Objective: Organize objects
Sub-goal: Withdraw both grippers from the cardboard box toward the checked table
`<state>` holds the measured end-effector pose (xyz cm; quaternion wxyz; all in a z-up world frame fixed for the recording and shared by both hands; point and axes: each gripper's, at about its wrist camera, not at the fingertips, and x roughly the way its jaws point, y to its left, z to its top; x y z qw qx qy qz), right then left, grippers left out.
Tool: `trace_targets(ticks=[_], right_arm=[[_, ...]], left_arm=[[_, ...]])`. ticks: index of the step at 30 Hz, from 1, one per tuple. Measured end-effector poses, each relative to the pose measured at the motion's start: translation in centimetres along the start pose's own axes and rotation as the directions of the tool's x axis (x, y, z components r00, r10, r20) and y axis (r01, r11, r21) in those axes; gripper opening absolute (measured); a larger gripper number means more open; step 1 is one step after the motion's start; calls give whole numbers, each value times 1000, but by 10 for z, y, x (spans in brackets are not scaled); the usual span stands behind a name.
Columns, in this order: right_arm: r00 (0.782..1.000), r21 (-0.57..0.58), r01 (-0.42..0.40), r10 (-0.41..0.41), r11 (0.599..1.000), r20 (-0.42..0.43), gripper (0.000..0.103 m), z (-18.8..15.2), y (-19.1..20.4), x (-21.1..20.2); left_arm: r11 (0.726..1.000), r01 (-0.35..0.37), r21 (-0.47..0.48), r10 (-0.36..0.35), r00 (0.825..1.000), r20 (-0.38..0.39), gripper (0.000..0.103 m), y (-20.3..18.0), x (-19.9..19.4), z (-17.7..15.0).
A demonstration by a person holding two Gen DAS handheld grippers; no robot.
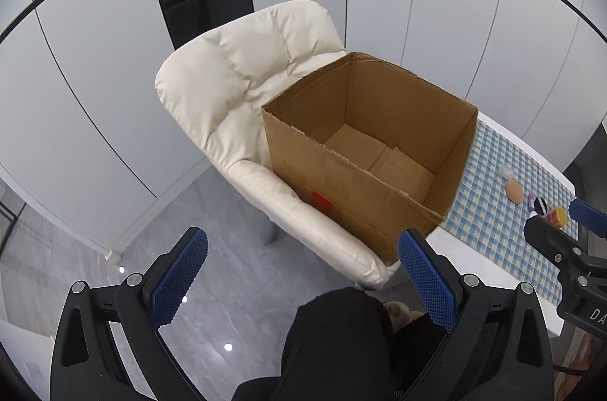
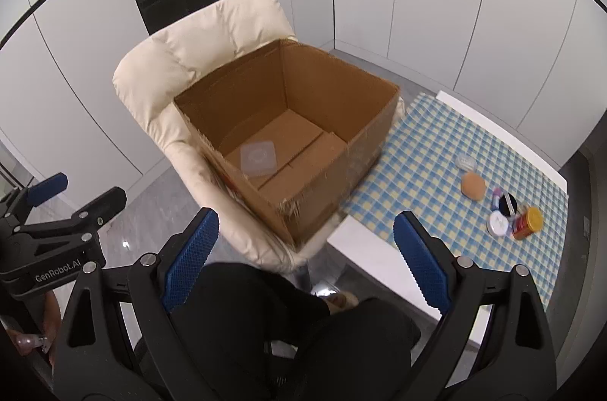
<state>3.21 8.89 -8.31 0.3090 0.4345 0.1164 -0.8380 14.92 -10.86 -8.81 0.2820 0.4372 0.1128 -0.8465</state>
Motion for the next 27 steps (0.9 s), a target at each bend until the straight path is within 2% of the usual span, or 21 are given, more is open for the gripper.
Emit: trace_targets(ticks=[8,10,14,27], right_arm=[[999,-2,33,-33,999,11,95,-24,-5,-24],[999,0,49,-49,999,23,95,-31,-7,-30],[999,17,32,-32,999,27,95,-43,-12,-39],[998,3,59,-59,998,31,95,-79,-23,-57]], left_arm=[[1000,16,15,-16,1000,-1,101,-5,-15,-21],[1000,27,4,-27,1000,-7,101,-5,-17,-29],[997,69,-33,-69,997,-16,101,-3,-21,-43],[997,60,-48,-62,997,-43,101,1,-23,-64]])
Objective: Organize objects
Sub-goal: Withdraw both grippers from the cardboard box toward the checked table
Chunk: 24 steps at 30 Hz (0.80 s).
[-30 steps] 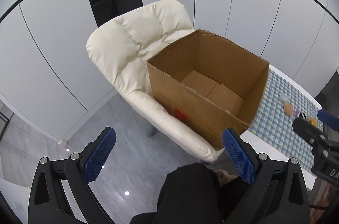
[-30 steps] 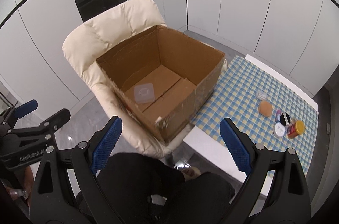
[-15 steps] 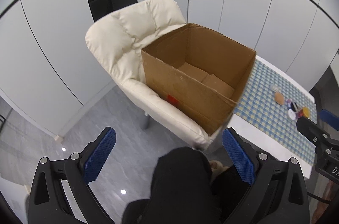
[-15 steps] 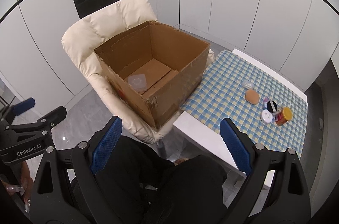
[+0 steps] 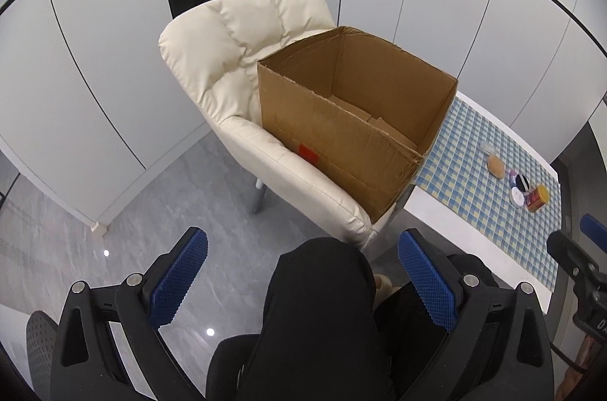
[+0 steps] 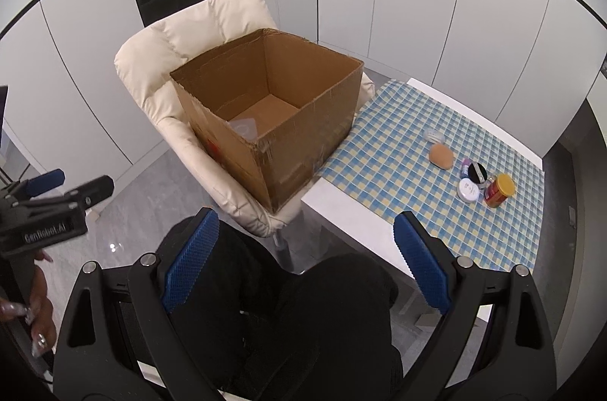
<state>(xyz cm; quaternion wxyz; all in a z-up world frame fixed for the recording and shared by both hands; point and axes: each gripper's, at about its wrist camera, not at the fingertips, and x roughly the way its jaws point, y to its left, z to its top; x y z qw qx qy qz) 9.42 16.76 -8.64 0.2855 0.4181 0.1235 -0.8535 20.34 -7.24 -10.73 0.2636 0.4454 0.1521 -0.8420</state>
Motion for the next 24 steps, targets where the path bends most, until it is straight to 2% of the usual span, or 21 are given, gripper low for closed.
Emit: trace_targets(ticks=[24], right_arm=[[1000,32,29,-29,999,-11,95,-10,-12,3]], left_arm=[[999,22,47,-21,1000,-22,101,-18,9,4]])
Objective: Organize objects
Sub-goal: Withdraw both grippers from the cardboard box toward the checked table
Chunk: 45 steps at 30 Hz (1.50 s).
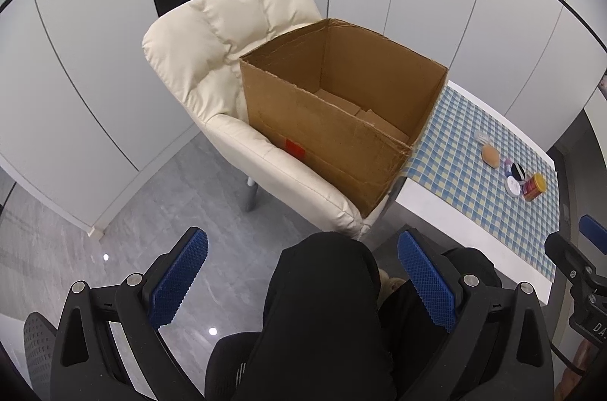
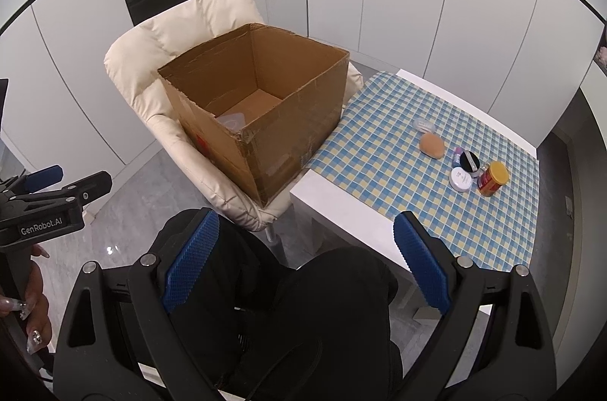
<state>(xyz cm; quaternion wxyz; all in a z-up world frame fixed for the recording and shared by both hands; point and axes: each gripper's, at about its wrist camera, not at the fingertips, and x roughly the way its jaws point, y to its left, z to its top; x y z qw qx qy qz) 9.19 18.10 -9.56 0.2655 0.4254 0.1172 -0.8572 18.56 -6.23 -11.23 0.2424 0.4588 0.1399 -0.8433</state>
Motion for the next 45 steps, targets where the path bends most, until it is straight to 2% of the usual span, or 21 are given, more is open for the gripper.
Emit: trace_targets(ticks=[10,23,33,45], right_arm=[[999,57,47,-46,997,-4,95,-7,-24,-5],[989,169,151,-150,974,-19,95,-29,-73,-22],[975,262,222,-221,939,-32,95,-55,-116,-42],[949,393,309,-306,866,-72,95,-96,-173,-69]], left_arm=[[997,45,61,-45,999,-3,101,-28,4,7],[974,131,184,-130,991,-17,101,-94,7,12],[941,192,280,-190,981,-37,101,-151,5,6],[878,254,407,-250,966,-63,101,-221,-5,-9]])
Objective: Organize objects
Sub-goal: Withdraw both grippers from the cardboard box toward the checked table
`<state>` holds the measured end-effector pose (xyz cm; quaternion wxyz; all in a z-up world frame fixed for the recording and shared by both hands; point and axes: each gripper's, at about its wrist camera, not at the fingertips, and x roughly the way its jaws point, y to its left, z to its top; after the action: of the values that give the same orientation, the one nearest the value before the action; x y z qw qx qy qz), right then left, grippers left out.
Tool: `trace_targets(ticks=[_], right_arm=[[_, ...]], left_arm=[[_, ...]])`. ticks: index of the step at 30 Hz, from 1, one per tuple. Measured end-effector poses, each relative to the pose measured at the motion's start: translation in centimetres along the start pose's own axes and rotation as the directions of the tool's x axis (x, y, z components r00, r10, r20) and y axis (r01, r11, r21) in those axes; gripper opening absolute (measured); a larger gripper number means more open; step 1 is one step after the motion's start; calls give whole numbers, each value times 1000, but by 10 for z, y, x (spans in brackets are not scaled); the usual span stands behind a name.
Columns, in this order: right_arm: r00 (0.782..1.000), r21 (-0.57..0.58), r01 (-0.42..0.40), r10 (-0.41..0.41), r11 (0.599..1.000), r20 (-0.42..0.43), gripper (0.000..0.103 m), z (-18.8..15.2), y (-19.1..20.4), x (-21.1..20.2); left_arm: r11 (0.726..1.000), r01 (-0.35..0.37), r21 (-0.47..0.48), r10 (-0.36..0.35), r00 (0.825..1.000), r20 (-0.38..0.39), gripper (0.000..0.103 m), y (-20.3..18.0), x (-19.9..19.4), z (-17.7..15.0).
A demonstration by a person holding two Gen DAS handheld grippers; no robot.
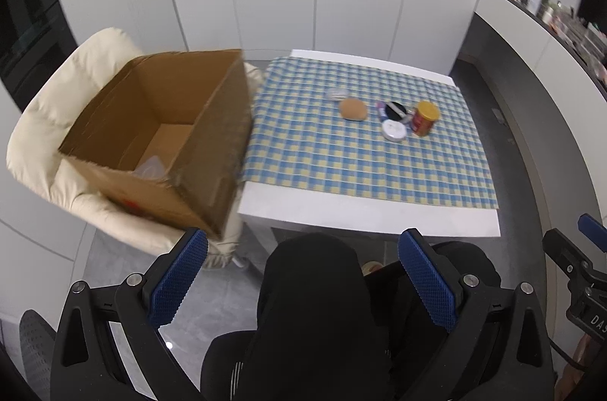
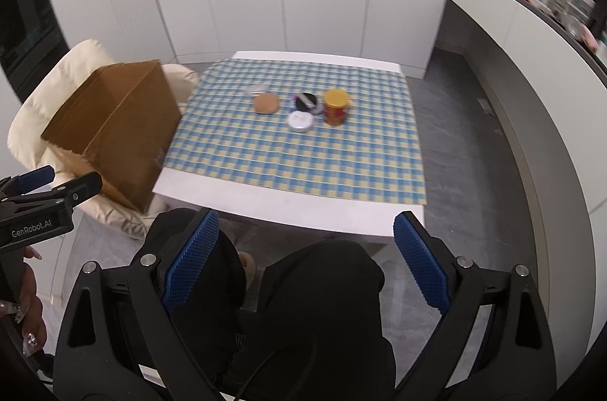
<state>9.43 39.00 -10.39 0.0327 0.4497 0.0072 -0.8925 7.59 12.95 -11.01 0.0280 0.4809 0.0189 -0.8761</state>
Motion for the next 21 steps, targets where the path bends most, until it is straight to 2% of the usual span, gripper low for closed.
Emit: trace_targets(ticks=[11,21], right_arm=[[999,67,51,-50,996,-19,95,-7,-35,3],[996,100,85,-81,991,-34,95,4,-53,23]], left_arm=[[999,18,48,-18,1000,-4,101,-28,7,11],[999,21,50,-21,1000,1,101,-35,25,30]])
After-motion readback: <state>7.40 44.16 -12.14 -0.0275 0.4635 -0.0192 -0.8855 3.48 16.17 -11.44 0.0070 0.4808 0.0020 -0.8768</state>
